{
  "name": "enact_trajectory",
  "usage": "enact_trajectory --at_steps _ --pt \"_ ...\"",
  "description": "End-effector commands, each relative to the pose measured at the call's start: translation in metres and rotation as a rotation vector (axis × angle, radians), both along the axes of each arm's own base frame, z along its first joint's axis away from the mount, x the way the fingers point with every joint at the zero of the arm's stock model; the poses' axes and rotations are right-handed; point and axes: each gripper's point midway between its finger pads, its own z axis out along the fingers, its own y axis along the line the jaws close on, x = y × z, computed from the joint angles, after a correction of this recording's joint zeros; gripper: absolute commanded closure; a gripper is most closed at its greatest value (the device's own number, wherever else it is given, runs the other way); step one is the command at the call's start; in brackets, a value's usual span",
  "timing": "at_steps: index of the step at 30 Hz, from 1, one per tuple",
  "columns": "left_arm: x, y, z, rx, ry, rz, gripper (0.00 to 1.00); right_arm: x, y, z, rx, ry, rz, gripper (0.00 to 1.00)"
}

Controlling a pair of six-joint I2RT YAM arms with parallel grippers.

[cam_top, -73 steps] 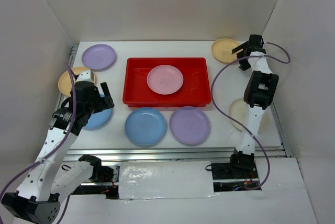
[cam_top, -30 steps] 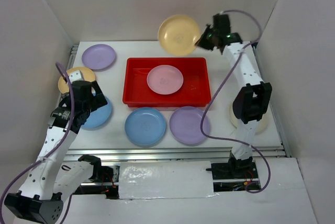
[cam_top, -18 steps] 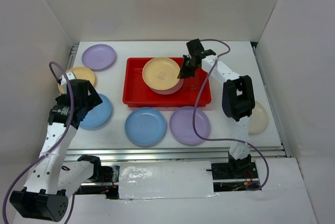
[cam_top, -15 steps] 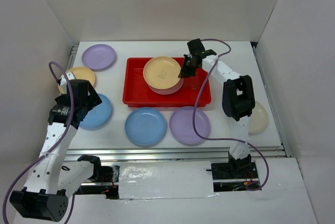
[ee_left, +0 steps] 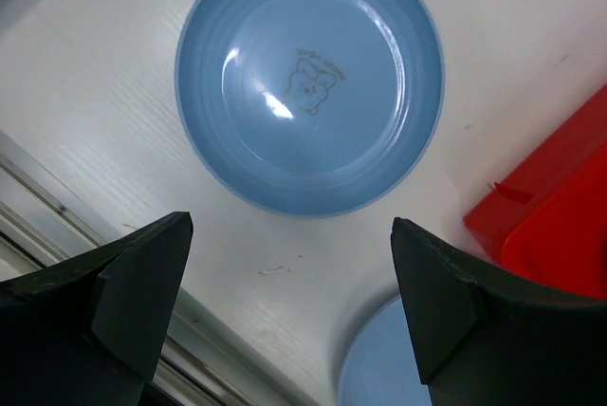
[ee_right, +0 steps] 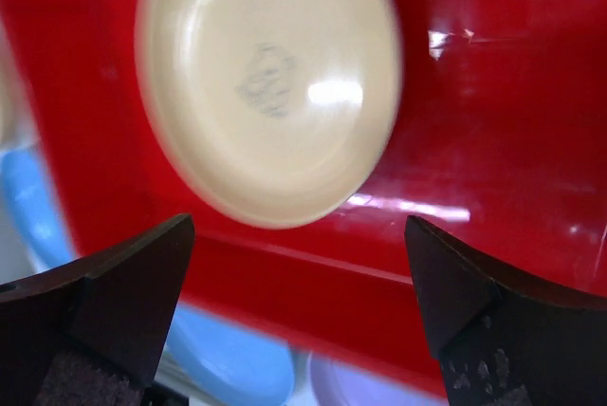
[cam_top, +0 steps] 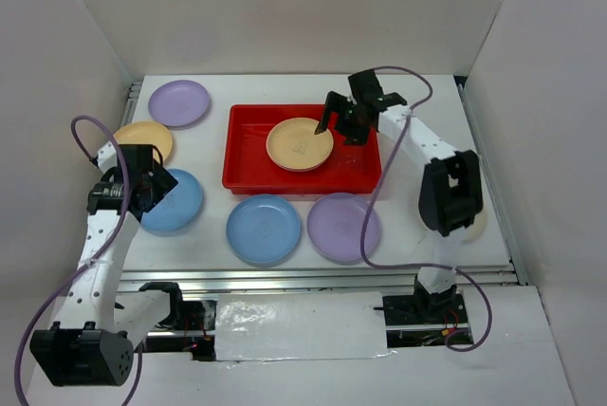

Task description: Place the plates into the plastic bin on the countertop

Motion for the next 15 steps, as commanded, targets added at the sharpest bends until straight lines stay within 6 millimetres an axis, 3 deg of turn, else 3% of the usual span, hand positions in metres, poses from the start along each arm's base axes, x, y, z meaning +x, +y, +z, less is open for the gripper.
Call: enact_trajectory --at_steps 1,2,3,4,5,6,9,11,12,14,15 --pt "0.001 -0.013 -0.036 -0.197 0.032 0.086 0.01 -0.032 0.022 0.127 0.124 -0.323 0.11 0.0" --pt "0.005 -0.017 -0.043 -0.241 0.019 0.1 0.01 -0.041 0.028 0.141 0.152 -0.371 0.139 0.0" --pt "0.007 -0.016 -0.051 -0.28 0.016 0.123 0.01 -0.064 0.037 0.167 0.199 -0.43 0.205 0.0" --pt "0.012 -0.023 -0.064 -0.343 0.001 0.13 0.01 -0.079 0.041 0.156 0.213 -0.41 0.246 0.0" --pt "0.014 -0.024 -0.07 -0.366 -0.008 0.141 0.01 -0.088 0.046 0.166 0.25 -0.445 0.284 0.0" --pt "0.012 -0.023 -0.082 -0.38 0.003 0.162 0.01 -0.113 0.052 0.164 0.295 -0.437 0.347 0.0" --pt "0.02 -0.017 -0.096 -0.389 -0.016 0.242 0.01 -0.146 0.057 0.164 0.373 -0.451 0.428 0.0" --pt "0.018 -0.009 -0.104 -0.366 0.002 0.308 0.01 -0.162 0.057 0.167 0.398 -0.469 0.453 0.0" --pt "0.017 -0.006 -0.111 -0.357 0.033 0.328 0.01 -0.169 0.056 0.151 0.398 -0.438 0.454 0.0" --pt "0.014 0.002 -0.121 -0.326 0.057 0.385 0.01 -0.179 0.054 0.153 0.419 -0.456 0.466 0.0" --pt "0.009 0.004 -0.132 -0.32 0.098 0.407 0.01 -0.184 0.052 0.144 0.417 -0.436 0.467 0.0"
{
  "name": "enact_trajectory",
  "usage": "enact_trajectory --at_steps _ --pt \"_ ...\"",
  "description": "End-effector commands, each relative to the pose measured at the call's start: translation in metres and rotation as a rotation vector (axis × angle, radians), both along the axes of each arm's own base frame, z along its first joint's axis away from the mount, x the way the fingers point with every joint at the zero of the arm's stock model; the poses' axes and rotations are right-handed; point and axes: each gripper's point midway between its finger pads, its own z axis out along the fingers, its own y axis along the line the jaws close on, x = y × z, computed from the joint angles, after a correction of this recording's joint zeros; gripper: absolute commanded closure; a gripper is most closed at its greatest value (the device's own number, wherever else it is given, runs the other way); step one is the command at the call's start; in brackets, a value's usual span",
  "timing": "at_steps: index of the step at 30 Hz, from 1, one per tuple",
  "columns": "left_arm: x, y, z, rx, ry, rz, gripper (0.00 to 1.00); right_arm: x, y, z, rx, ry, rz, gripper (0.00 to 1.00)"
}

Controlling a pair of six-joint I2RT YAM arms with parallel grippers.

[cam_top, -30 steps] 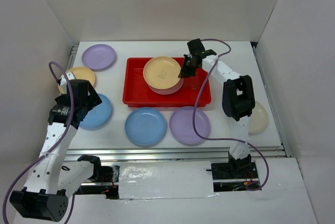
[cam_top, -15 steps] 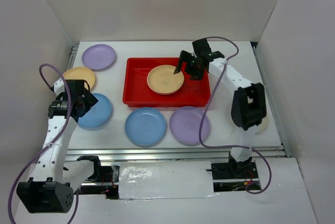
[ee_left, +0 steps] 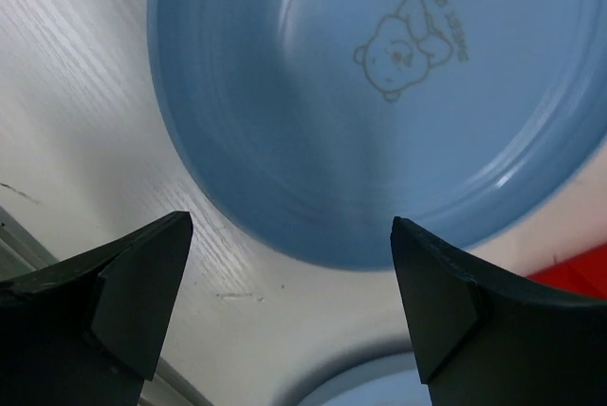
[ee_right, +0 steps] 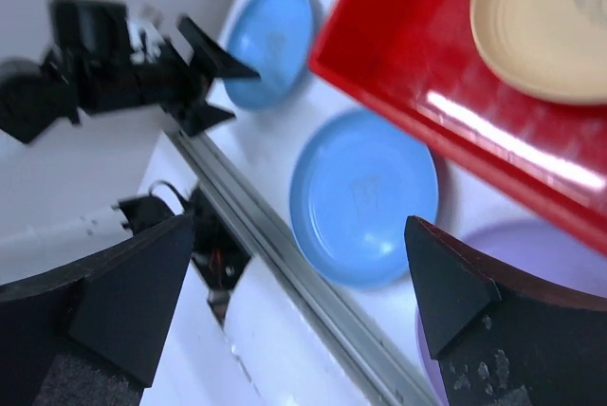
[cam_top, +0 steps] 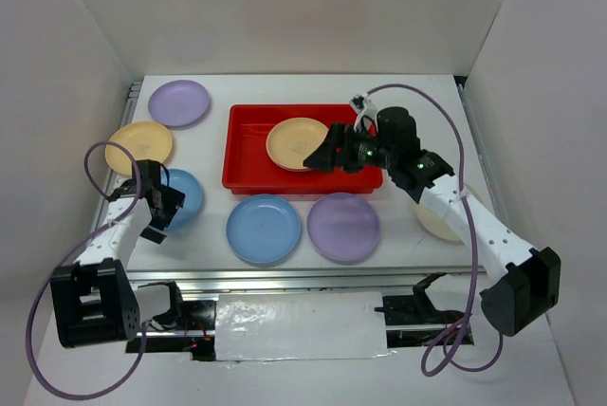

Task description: Place the plates into the plastic bin on the countertop

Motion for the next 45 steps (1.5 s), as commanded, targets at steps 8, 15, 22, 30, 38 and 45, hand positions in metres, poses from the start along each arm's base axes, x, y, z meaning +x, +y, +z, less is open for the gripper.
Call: enact_trajectory --at_steps 8,15,22,30,38,45 --pt "-0.007 0.021 -0.053 0.026 0.083 0.199 0.43 -0.029 -0.006 -0.008 0.03 -0.02 0.058 0.0" --pt "-0.034 0.012 -0.036 0.007 0.084 0.192 1.0 -0.032 -0.009 0.004 0.037 -0.047 0.04 0.0" --pt "-0.038 0.032 0.064 0.15 -0.163 0.208 1.0 -0.026 -0.012 0.013 0.023 -0.057 0.013 0.0" --pt "0.071 -0.007 0.174 0.125 -0.523 -0.285 1.0 -0.014 -0.029 0.014 -0.005 -0.05 -0.104 0.0" --pt "0.196 -0.146 0.159 0.022 -0.429 -0.835 1.0 0.0 -0.088 -0.01 -0.069 0.007 -0.348 0.0" --pt "0.248 -0.207 0.111 -0.024 -0.344 -0.94 1.0 -0.015 -0.117 -0.016 -0.09 0.011 -0.408 0.0"
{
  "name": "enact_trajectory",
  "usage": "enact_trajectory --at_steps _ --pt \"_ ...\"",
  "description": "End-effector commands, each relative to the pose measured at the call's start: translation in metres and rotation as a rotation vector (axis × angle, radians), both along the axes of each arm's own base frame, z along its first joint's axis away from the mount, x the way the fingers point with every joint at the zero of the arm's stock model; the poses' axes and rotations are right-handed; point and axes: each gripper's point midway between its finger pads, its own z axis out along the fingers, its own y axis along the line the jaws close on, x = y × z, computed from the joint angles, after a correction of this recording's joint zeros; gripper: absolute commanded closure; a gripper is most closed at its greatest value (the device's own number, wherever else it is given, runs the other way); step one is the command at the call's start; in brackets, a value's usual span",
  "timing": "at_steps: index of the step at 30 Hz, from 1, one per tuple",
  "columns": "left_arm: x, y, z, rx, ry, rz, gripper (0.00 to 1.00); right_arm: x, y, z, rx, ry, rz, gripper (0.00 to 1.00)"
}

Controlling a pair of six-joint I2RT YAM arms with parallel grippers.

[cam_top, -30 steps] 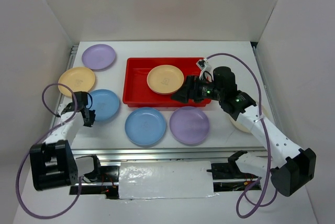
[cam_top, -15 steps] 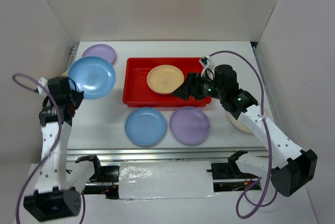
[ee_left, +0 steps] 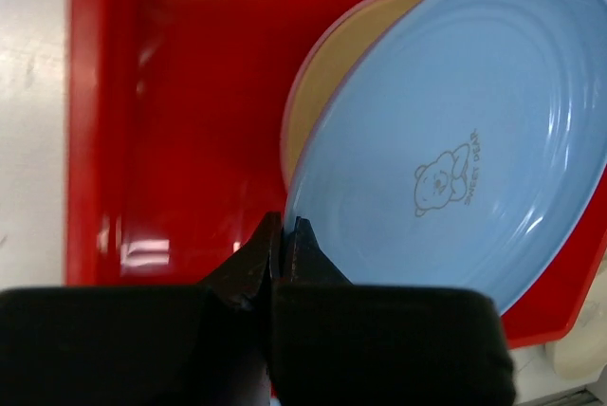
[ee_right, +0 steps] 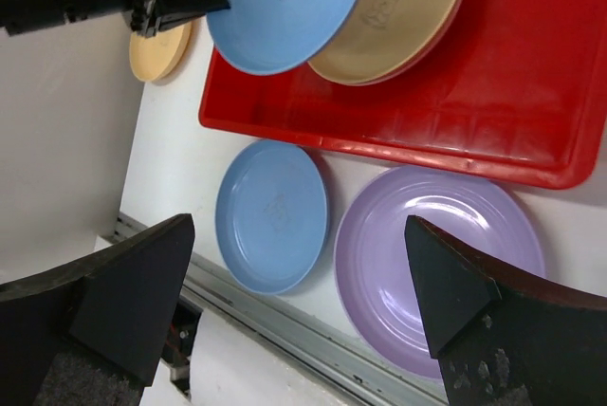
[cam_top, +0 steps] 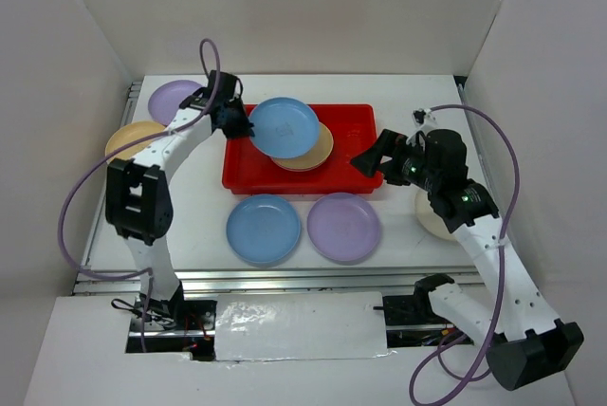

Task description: Place the plates into the plastic bin on the countertop

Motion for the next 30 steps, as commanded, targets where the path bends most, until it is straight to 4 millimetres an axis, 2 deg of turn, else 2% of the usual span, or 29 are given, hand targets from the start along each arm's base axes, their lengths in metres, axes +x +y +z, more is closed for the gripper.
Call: enact_trajectory --at_steps 1,3,5,6,7,8,9,10,11,12,14,15,16,17,18,19,20,22,25,26,29,30 --pt "0.029 -0.022 0.009 -0.008 -0.046 -0.06 1.0 -0.008 -0.012 -0.005 -0.027 0.011 -0.025 0.0" --pt "0.035 -0.035 -0.009 0.011 -0.006 -0.078 1.0 -0.011 -0.019 -0.005 -0.038 0.008 -0.043 0.0" --pt "0.036 -0.042 -0.017 0.019 0.011 -0.075 0.99 -0.014 -0.025 -0.008 -0.05 0.014 -0.057 0.0" --pt "0.035 -0.047 -0.02 0.025 0.015 -0.079 0.94 -0.015 -0.029 -0.008 -0.053 0.01 -0.069 0.0" --pt "0.033 -0.05 -0.023 0.024 0.026 -0.083 0.75 -0.016 -0.032 -0.009 -0.058 0.013 -0.076 0.0" --pt "0.029 -0.055 -0.02 0.023 0.023 -0.093 0.63 -0.018 -0.035 -0.01 -0.067 0.015 -0.085 0.0" --pt "0.029 -0.051 -0.019 0.049 0.017 -0.077 0.5 -0.018 -0.039 -0.012 -0.075 0.022 -0.101 0.0" --pt "0.026 -0.053 -0.013 0.05 0.005 -0.089 0.01 -0.019 -0.042 -0.013 -0.083 0.025 -0.111 0.0" --pt "0.024 -0.053 -0.009 0.051 0.0 -0.095 0.01 -0.022 -0.046 -0.019 -0.094 0.049 -0.133 0.0" --pt "0.016 -0.057 0.007 0.046 -0.031 -0.112 0.01 -0.021 -0.054 -0.024 -0.114 0.057 -0.184 0.0" --pt "0.006 -0.054 0.029 0.063 -0.07 -0.111 0.01 -0.026 -0.06 -0.038 -0.113 0.11 -0.237 0.0" --pt "-0.008 -0.054 0.053 0.059 -0.116 -0.119 0.01 -0.03 -0.061 -0.057 -0.124 0.157 -0.249 0.0" --pt "-0.015 -0.051 0.066 0.063 -0.145 -0.119 0.01 -0.033 -0.063 -0.068 -0.138 0.179 -0.269 0.0" --pt "-0.026 -0.042 0.087 0.074 -0.191 -0.095 0.01 -0.04 -0.064 -0.091 -0.139 0.229 -0.288 0.0" --pt "-0.035 -0.039 0.094 0.083 -0.204 -0.094 0.01 -0.042 -0.066 -0.103 -0.145 0.251 -0.305 0.0" --pt "-0.042 -0.034 0.099 0.098 -0.21 -0.09 0.01 -0.045 -0.066 -0.114 -0.144 0.277 -0.331 0.0" --pt "-0.057 -0.022 0.106 0.12 -0.205 -0.072 0.01 -0.05 -0.064 -0.132 -0.143 0.318 -0.332 0.0" --pt "-0.079 -0.006 0.111 0.156 -0.2 -0.056 0.01 -0.057 -0.058 -0.15 -0.135 0.376 -0.35 0.0" --pt "-0.099 0.007 0.113 0.188 -0.198 -0.063 0.01 -0.062 -0.053 -0.169 -0.132 0.437 -0.381 0.0" --pt "-0.108 0.013 0.114 0.2 -0.198 -0.061 0.01 -0.066 -0.053 -0.184 -0.162 0.464 -0.387 0.0" --pt "-0.127 0.026 0.112 0.25 -0.178 -0.076 0.01 -0.071 -0.051 -0.207 -0.185 0.509 -0.416 0.02" --pt "-0.131 0.033 0.11 0.275 -0.173 -0.07 0.01 -0.072 -0.05 -0.206 -0.191 0.519 -0.422 0.05"
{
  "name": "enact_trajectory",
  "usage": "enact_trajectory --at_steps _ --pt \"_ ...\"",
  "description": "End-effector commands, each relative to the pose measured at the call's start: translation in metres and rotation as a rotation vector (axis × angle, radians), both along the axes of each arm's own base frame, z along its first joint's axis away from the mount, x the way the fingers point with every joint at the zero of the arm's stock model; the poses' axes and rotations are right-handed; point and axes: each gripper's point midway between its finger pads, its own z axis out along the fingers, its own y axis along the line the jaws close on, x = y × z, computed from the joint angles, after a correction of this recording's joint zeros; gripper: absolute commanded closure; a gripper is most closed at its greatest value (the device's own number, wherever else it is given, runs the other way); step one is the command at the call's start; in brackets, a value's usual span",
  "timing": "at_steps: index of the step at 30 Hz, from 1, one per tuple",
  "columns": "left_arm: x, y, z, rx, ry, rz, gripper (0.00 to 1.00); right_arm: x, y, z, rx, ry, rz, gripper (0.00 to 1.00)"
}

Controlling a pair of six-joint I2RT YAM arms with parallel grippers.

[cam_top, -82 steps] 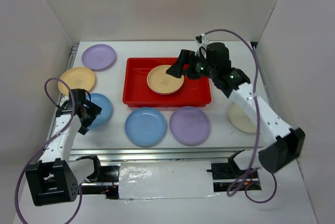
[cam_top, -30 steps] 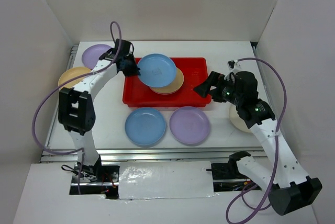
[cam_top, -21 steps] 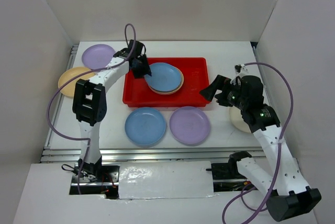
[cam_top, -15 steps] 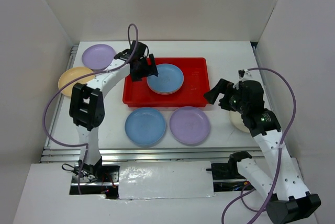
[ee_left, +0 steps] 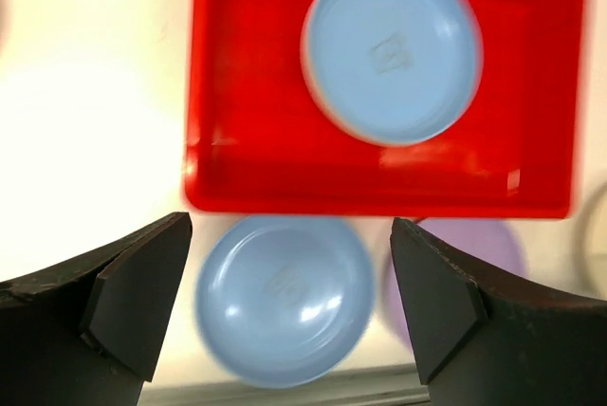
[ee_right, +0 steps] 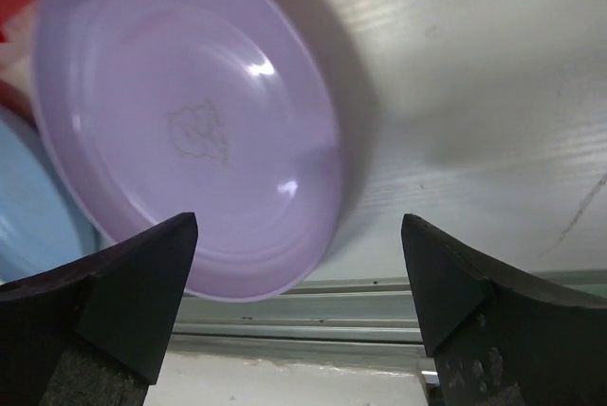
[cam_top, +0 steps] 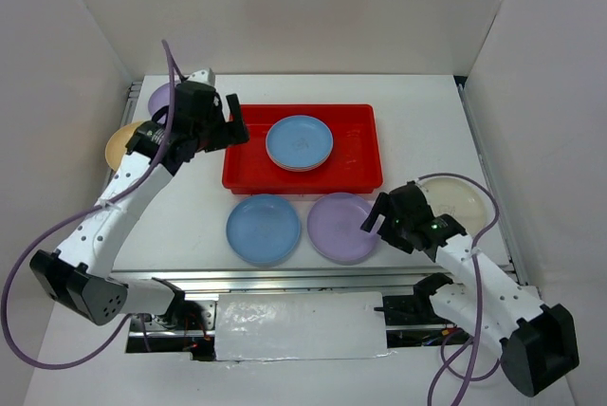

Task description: Place the plates into the plastic bin on the countertop

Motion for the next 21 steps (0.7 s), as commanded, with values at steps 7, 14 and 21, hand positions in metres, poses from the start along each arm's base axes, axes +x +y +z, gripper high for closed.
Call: enact_trajectory --at_steps 7,14,21 --pt "-0.035 0.041 -0.025 0.183 0.078 0.019 0.01 0.001 -0.002 -0.016 -0.046 0.036 -0.141 0.25" --pt "-0.041 0.047 -0.028 0.203 0.066 0.007 0.01 -0.009 0.01 -0.039 -0.056 0.123 -0.132 0.32" --pt "-0.045 0.04 -0.027 0.182 0.059 -0.052 0.01 -0.012 0.013 -0.037 -0.057 0.093 -0.179 0.59"
